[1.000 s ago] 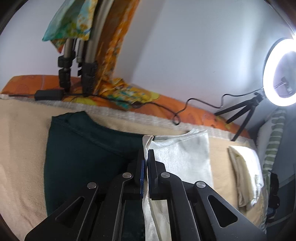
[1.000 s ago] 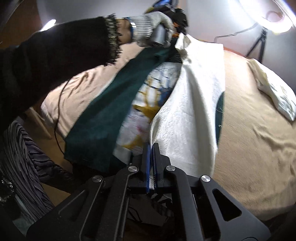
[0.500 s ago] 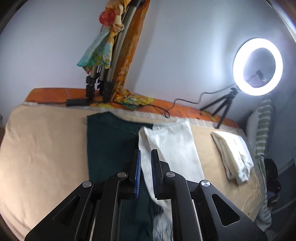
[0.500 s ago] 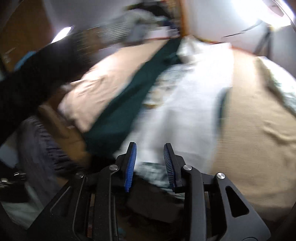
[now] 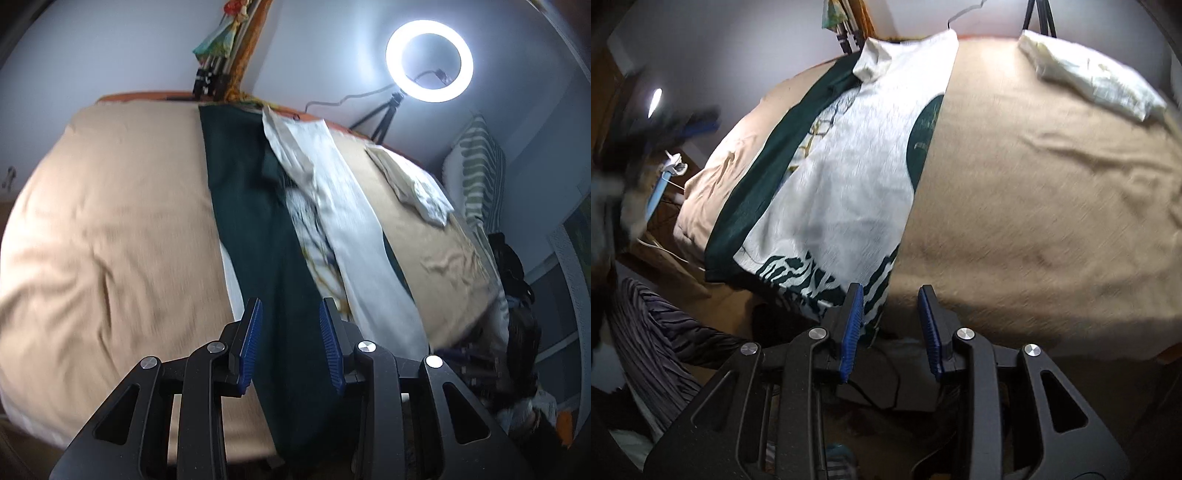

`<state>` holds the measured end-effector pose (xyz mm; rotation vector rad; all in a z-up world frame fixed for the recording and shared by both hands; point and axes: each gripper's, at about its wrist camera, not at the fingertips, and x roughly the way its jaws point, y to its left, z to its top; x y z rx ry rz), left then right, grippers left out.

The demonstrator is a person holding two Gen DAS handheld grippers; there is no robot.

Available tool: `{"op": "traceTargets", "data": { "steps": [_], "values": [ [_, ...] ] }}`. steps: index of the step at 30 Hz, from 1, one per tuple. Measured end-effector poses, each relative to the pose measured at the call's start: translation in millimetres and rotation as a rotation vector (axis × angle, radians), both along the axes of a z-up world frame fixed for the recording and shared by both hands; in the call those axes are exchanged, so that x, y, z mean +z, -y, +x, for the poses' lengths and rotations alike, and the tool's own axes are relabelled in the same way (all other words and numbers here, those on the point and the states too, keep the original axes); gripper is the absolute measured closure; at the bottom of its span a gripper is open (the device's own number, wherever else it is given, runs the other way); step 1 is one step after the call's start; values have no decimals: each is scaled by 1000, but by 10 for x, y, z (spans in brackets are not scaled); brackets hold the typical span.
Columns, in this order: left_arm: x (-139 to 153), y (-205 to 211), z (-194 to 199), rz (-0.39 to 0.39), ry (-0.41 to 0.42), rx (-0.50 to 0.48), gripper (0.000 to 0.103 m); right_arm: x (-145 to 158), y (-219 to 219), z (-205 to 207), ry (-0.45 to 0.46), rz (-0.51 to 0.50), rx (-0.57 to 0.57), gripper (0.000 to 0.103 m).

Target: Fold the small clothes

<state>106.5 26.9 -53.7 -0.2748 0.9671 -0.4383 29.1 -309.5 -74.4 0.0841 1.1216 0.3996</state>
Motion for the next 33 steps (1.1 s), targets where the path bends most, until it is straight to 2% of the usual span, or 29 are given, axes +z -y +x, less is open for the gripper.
{"op": "traceTargets", "data": {
  "steps": [4,8,10,15,20,22,23,28,33],
  "values": [
    [-121,109,-292,8,9,-28,73,1,58,-14,-25,57,-33,68],
    [-151,258,-398,18,18,-71,73,65,22,-121,29,30,5,68],
    [-150,335,-419,2,20,-95,73,114,-17,-189,92,-18,44,68],
    [-198,560,-481,30,26,-170,73,212,-296,-425,227,-187,300,68],
    [-282,570,-556,45,7,-186,73,84,-483,-410,235,-273,378,69],
    [-337,519,-554,56,-6,-175,73,46,-544,-414,227,-300,401,84],
    [-371,491,-548,58,-16,-167,73,38,-565,-406,225,-319,402,97],
    [-582,397,-495,71,-81,-146,73,160,-535,-386,270,-331,299,99],
    [-587,384,-504,82,-68,-149,73,510,-376,-347,306,-262,102,100]
  ]
}}
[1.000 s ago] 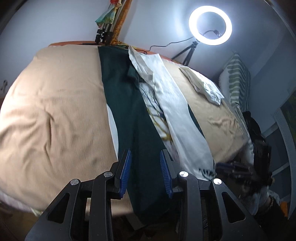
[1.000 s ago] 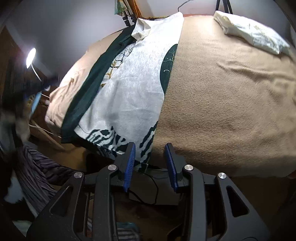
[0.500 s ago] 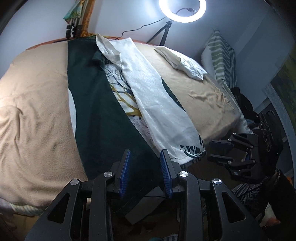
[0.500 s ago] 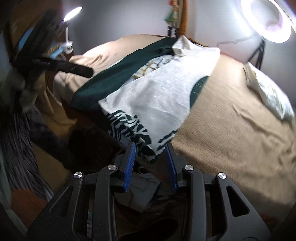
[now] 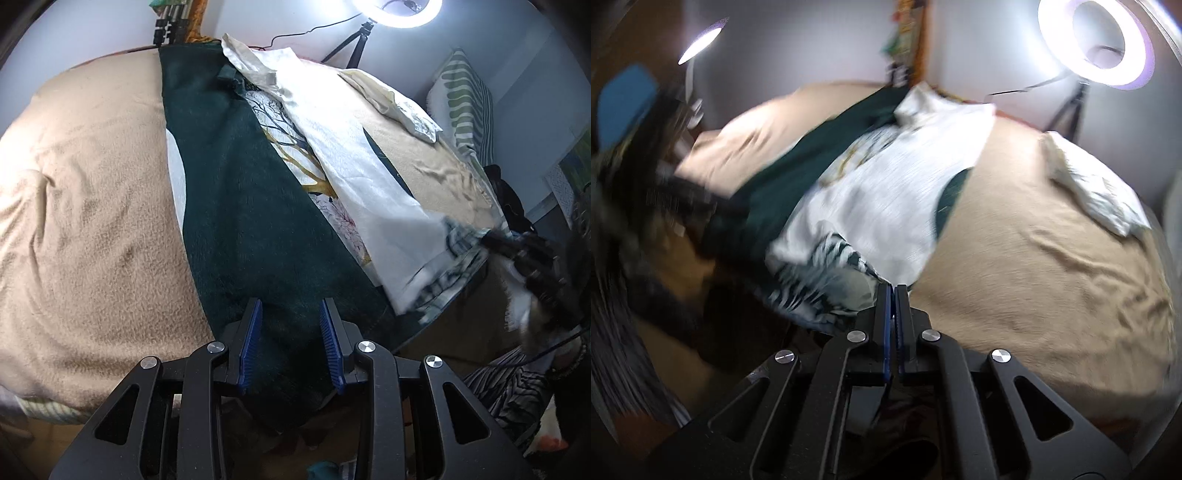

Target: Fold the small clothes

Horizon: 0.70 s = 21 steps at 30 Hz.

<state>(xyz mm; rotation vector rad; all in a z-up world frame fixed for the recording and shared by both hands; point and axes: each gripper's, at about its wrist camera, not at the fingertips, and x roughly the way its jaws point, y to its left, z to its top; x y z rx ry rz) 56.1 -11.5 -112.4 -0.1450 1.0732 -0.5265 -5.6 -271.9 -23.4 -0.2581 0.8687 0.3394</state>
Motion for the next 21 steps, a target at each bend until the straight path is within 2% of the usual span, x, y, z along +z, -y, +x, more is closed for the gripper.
{"op": "traceTargets", "data": {
  "steps": [4,6,8,10,14,16,18,19,21],
  "values": [
    [-2,-33,-29,-2,2,1,73,84,-25,-93,39,-41,-99,100],
    [2,-60,-47,-5,2,2,73,-34,-66,-190,-6,-72,-78,100],
    [9,-89,-55,-9,0,9,73,-173,-112,-290,-65,-103,-8,100],
    [25,-150,-87,-18,2,24,73,-231,-111,-395,-86,-124,18,100],
    [88,-211,-137,-127,-17,63,73,-133,2,-484,-73,-56,-12,100],
    [167,-97,-170,-168,1,51,73,-111,73,-413,-77,-10,-29,94],
    [236,65,-192,-189,22,19,73,-128,110,-329,-79,14,-49,72],
    [278,200,-198,-185,38,-9,73,-166,132,-286,-90,30,-60,68],
    [328,465,-222,-139,77,-66,72,-254,180,-203,-122,59,-86,66]
  ]
}}
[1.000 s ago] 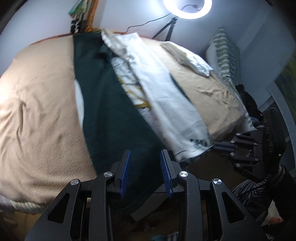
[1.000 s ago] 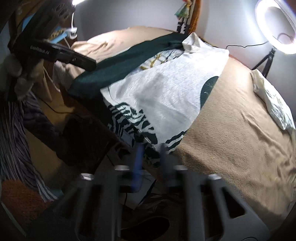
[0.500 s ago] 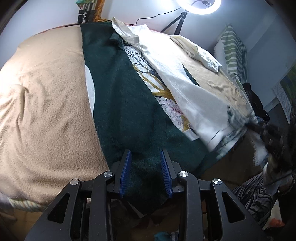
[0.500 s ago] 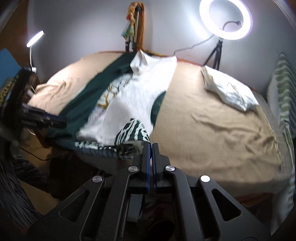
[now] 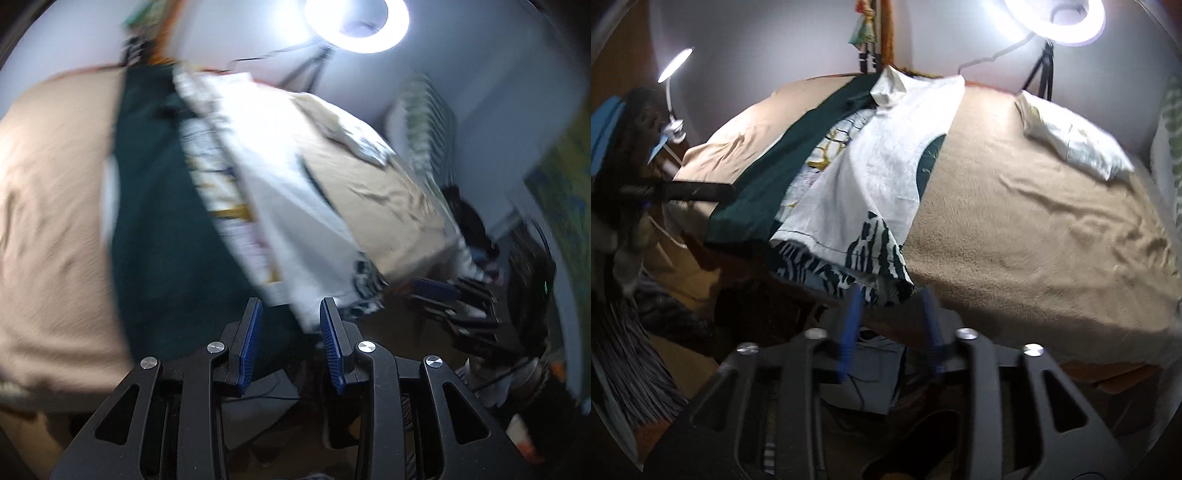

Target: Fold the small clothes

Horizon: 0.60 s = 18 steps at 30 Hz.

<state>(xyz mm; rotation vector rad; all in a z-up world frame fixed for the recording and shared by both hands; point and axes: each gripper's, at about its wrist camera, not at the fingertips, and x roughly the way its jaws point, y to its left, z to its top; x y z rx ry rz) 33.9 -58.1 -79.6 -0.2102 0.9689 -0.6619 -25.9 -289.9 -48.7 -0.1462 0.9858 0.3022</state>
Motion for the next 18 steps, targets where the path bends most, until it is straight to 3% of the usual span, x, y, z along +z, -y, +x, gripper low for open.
{"op": "traceTargets", "data": {
  "steps": [4,8,11,12,13,18],
  "values": [
    [-9,571,-86,188,94,-126,64,-82,81,65,-35,36,-47,66],
    [-144,890,-13,336,118,-141,62,-55,137,54,-20,52,-60,66],
    [-251,886,70,365,109,-122,63,-40,165,39,-13,54,-56,66],
    [-257,862,72,365,124,-122,75,-42,166,33,-12,52,-52,66],
    [-258,822,52,367,141,-124,96,-44,165,27,-12,51,-50,66],
    [-147,497,9,261,121,-80,98,-112,143,58,-40,55,-23,66]
  ]
}}
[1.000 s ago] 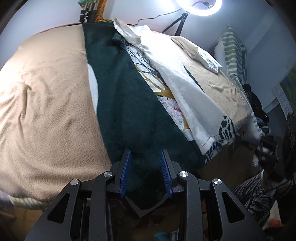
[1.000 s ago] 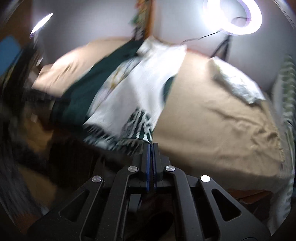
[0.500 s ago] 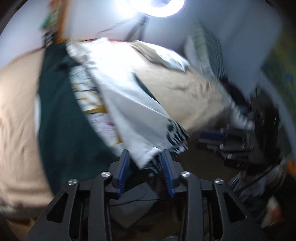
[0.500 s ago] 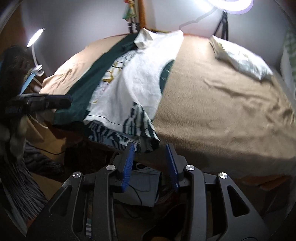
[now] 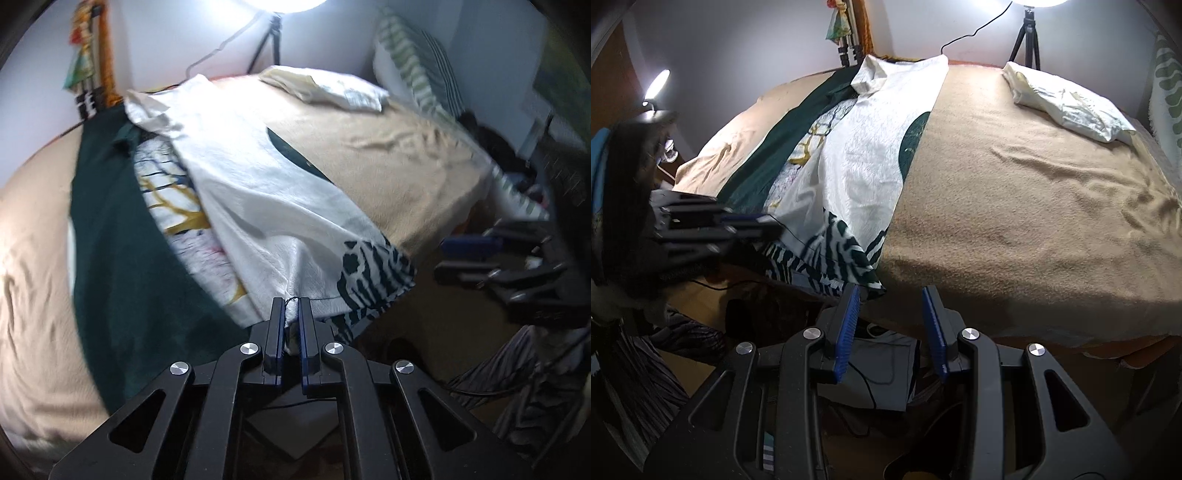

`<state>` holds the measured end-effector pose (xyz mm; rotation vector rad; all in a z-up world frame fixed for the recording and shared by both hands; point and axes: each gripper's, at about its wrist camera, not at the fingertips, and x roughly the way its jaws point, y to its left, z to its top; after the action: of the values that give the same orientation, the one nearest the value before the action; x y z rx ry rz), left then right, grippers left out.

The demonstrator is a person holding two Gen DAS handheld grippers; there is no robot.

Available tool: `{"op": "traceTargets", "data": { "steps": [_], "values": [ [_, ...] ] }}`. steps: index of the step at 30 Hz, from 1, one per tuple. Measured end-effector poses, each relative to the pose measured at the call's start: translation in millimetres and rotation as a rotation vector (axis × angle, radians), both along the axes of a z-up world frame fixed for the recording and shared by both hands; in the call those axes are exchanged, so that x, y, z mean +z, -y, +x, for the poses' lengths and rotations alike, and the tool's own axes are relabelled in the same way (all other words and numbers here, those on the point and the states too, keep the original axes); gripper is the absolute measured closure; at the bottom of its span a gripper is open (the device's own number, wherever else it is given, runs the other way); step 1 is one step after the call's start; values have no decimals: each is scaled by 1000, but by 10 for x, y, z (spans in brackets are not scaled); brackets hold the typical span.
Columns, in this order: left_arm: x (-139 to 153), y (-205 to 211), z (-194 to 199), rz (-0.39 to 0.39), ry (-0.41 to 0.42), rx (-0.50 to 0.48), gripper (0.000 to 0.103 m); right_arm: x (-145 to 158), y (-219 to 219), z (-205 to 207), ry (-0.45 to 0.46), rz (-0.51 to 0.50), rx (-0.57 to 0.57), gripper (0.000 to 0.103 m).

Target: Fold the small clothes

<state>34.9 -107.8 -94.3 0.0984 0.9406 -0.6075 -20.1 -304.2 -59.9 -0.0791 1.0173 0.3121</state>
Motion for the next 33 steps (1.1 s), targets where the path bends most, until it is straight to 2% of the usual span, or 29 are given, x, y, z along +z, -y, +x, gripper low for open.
{"op": "traceTargets", "data": {
  "steps": [1,4,6,8,12,16,19,22,23,26,28,32,33],
  "values": [
    [21,-53,-6,-34,-12,2,98,-16,-14,10,-6,3,6,65],
    [49,-114,-48,-44,-1,11,98,-70,-72,48,-37,29,33,63],
    [42,-135,-53,-67,-21,12,98,-90,-71,89,-63,76,42,58],
    [25,-142,-37,-91,-37,20,98,-107,-22,140,-99,173,37,54],
    [6,-137,-43,-100,-33,20,98,-122,281,244,-165,458,-43,51],
    [-9,-179,-48,-120,-44,24,98,-277,528,342,-227,513,-174,50],
    [24,-190,-55,-143,-47,26,98,-403,528,377,-280,552,-182,55],
    [81,-204,-87,-156,-38,22,98,-423,385,387,-299,559,-128,82],
    [92,-206,-102,-145,-27,19,98,-396,318,355,-303,551,-105,94],
    [41,-230,-132,-78,-5,17,98,-306,239,197,-305,493,-39,94],
    [-28,-272,-103,-78,-28,21,98,-291,255,99,-316,426,-12,94],
    [-85,-286,-72,-81,-47,30,98,-182,235,20,-195,282,-16,94],
    [-80,-277,-68,-77,-43,30,98,-161,212,30,-183,279,-5,85]
  ]
}}
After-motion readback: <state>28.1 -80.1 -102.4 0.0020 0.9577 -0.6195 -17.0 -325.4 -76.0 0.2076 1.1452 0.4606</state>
